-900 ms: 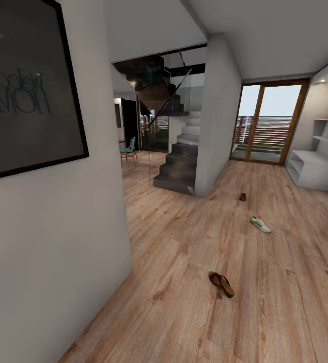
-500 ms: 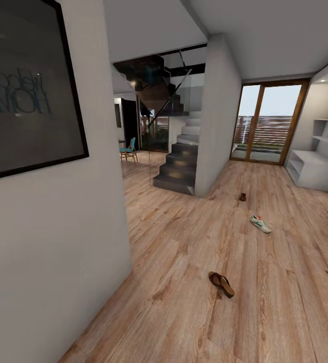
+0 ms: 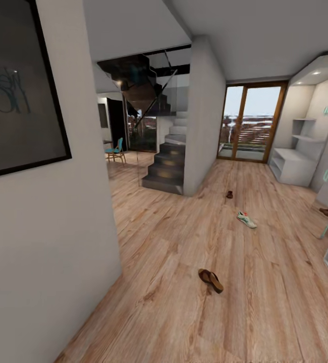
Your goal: Pick up the two gym shoes and the two sandals from the corridor floor and place them onto the hallstand (shoe rack) in the corridor, making sure they are on the rack and not on the floor. Arrange them so the two gym shoes are next to each other and the two sandals are next to each other.
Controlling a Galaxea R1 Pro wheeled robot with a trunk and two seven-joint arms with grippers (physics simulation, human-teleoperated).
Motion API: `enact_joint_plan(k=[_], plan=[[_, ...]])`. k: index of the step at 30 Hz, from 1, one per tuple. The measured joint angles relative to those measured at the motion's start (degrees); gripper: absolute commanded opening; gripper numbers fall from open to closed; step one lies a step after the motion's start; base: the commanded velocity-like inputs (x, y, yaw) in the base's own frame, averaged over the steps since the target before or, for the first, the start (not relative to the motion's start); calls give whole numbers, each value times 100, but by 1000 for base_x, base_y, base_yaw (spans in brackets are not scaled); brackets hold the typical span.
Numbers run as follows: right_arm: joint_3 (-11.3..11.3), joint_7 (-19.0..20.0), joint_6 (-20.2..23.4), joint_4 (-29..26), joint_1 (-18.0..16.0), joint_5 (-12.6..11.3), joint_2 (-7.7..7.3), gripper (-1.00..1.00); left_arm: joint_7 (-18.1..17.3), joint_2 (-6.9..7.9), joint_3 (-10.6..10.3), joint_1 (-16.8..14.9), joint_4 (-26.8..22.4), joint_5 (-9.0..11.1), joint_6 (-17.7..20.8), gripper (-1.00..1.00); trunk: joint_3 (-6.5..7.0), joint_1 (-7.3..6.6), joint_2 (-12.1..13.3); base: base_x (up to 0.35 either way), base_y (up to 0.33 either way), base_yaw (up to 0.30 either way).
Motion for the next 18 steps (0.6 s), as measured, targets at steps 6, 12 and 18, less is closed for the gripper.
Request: enact_joint_plan(k=[6, 12, 18], plan=[[0, 0, 1, -1, 0, -6, -6, 100, 0, -1, -6, 0, -193, -13, 0, 100, 0, -1, 0, 57, 14, -298], [-67, 0, -1, -7, 0, -8, -8, 100, 0, -9, -9, -2, -387, -20, 3, 100, 0, -3, 0, 245, 107, -248], [-492, 1, -6, -152, 0, -8, -10, 100, 0, -99, -27, -6, -1877, -28, 2, 100, 0, -3, 0, 309, 134, -18]])
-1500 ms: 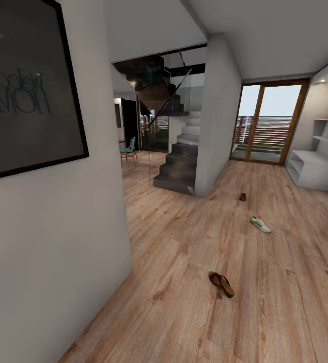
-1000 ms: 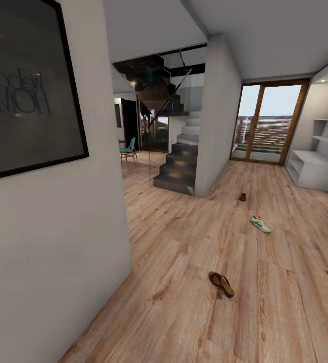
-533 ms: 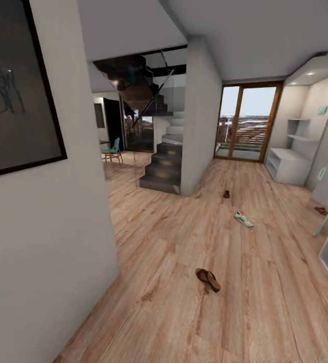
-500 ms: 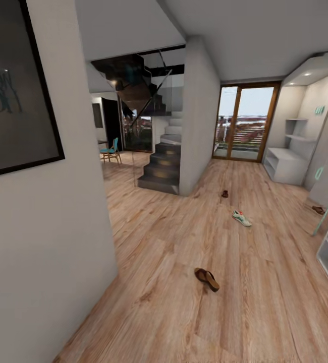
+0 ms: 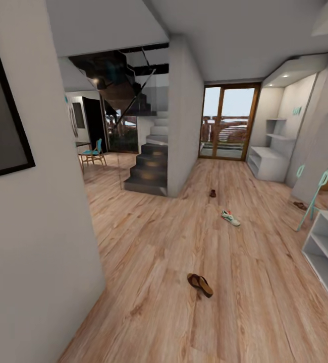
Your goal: Pick up the two gym shoes and the two sandals from the corridor floor and place them onto the hallstand (shoe rack) in the corridor, making sure they are on the rack and not on the floor. Arrange them so the two gym shoes are next to each other and the two sandals are next to each other.
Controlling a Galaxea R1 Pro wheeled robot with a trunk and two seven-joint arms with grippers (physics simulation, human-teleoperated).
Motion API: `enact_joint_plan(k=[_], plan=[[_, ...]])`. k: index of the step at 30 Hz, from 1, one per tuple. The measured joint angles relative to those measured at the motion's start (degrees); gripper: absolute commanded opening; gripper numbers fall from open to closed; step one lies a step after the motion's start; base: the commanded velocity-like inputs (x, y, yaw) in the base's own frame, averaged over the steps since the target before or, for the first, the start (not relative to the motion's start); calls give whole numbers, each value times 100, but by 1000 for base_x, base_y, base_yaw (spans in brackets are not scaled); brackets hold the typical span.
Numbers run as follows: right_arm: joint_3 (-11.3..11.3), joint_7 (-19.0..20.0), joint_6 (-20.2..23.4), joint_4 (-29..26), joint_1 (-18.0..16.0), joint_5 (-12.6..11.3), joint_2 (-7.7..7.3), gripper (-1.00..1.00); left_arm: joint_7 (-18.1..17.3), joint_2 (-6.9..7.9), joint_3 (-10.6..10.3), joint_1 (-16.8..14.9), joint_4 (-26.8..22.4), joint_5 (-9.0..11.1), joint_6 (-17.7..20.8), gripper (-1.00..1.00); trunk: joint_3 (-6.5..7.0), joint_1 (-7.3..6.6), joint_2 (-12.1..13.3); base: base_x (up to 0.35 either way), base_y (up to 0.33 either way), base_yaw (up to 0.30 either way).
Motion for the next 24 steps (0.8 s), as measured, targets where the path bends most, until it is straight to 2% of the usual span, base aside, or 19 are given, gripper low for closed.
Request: enact_joint_plan(k=[1, 8, 17, 20, 24], plan=[[-32, 0, 0, -46, 0, 0, 0, 100, 0, -36, -4, -1, -71, 0, -1, 100, 0, 0, 0, 329, 109, -2], [-44, 0, 5, -67, 0, 0, 1, 100, 0, -50, -4, 0, -104, -1, -100, 100, 0, 0, 0, 335, 92, -14], [-46, -1, 5, -68, 0, 0, 0, 100, 0, -55, -4, -1, -106, -1, -202, 100, 0, 0, 0, 333, 23, -211], [-46, -1, 4, -69, 0, 0, 0, 100, 0, -77, -4, 0, -107, -1, -231, 100, 0, 0, 0, 298, -38, -103], [-45, -3, 2, -69, 0, 0, 7, 100, 0, -164, -7, 0, -99, -1, -480, 100, 0, 2, 0, 208, -228, -25]])
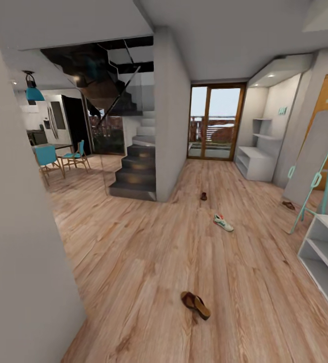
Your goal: Pick up the two gym shoes and the two sandals from the corridor floor and place them onto the hallstand (shoe rack) in the corridor, making sure they are on the rack and not on the floor. Arrange them so the two gym shoes are next to each other and the two sandals are next to each other.
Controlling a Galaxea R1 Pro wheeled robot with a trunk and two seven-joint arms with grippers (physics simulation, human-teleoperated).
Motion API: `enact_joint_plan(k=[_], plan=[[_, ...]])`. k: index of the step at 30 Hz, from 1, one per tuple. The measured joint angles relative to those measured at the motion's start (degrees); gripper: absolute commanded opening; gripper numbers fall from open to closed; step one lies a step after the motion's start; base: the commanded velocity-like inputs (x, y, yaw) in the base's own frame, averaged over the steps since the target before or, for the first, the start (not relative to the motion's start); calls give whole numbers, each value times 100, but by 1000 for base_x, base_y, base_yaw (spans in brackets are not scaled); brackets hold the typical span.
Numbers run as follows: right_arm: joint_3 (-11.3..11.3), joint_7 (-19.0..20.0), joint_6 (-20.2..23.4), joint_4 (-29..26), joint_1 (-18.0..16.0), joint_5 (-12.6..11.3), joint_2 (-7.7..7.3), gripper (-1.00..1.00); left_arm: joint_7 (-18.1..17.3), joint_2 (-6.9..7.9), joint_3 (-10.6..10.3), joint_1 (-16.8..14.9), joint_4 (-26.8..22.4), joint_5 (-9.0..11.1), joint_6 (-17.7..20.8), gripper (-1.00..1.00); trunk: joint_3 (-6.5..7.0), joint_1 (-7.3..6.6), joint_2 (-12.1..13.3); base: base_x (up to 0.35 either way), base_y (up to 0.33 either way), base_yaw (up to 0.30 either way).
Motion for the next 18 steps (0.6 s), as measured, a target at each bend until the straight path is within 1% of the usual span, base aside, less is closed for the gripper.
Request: enact_joint_plan(k=[2, 6, 18], plan=[[0, 0, -1, -11, 0, 0, 1, 100, 0, -11, 0, 0, 1, 0, -51, 100, -1, 0, 0, 153, -300, 77], [0, -1, -2, -55, -1, 0, 0, 100, 0, -18, -1, 1, 1, 0, -93, 100, -10, 1, 0, 117, -325, 207], [0, -1, -2, -69, -1, 0, -1, 100, 0, -23, 1, 0, 2, 0, -104, 100, -46, 1, 0, 94, -338, 272]])
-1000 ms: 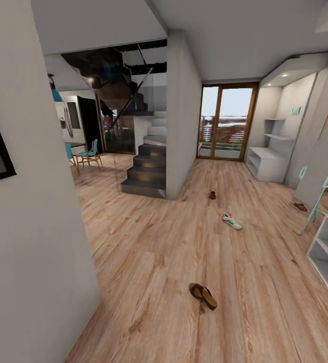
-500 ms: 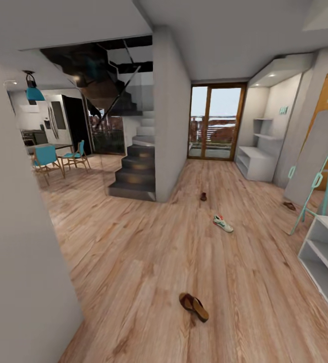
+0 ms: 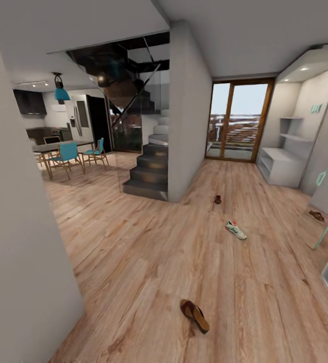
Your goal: Pick up the two gym shoes and the two sandals from the corridor floor and place them onto the hallstand (shoe rack) in the corridor, making sure they are on the rack and not on the floor. Arrange them so the two gym shoes are next to each other and the two sandals are next to each other.
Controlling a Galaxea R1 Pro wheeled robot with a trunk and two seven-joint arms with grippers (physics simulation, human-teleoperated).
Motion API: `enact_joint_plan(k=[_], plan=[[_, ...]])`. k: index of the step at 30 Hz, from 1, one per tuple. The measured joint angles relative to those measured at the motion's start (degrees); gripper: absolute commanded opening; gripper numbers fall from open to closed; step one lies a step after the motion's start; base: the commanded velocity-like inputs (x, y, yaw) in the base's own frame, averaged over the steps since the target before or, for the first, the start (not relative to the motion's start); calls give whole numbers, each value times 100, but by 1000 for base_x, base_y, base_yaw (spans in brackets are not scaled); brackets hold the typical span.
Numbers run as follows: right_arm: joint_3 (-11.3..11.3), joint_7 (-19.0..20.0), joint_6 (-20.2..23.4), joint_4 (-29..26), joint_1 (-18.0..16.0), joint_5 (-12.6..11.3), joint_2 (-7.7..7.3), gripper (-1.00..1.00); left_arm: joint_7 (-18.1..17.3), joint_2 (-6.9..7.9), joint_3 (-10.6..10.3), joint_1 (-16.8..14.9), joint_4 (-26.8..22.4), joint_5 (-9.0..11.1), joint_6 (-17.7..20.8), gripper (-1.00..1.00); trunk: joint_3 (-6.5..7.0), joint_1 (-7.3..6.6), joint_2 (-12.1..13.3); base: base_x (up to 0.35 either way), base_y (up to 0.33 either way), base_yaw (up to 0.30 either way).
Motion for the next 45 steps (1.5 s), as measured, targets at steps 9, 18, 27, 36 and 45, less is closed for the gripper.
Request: enact_joint_plan(k=[9, 18, 27, 36, 45], plan=[[0, -5, 0, 0, 0, 0, 1, 100, 0, -3, 2, 0, 0, 0, 0, 100, -28, 0, 0, 90, -339, 279], [-1, -9, 4, -14, 1, 0, -18, 100, 0, -4, 0, -1, 1, 0, 0, 100, -45, 0, 0, 89, -339, 142], [5, -7, -4, -260, 1, 26, 1, 100, 0, 1, 2, -2, -644, 0, -1, 100, -45, 1, 0, 14, -206, 1], [-6, -21, -4, -1320, 1, 62, 3, 100, 7, 21, 31, 0, -1808, 141, 16, 100, -46, 1, 0, 0, -8, 0], [0, -25, 169, -2381, -30, 87, -6, 100, 15, 165, 62, 0, -1836, 555, 7, 100, -45, 1, 0, 0, 0, 0]])
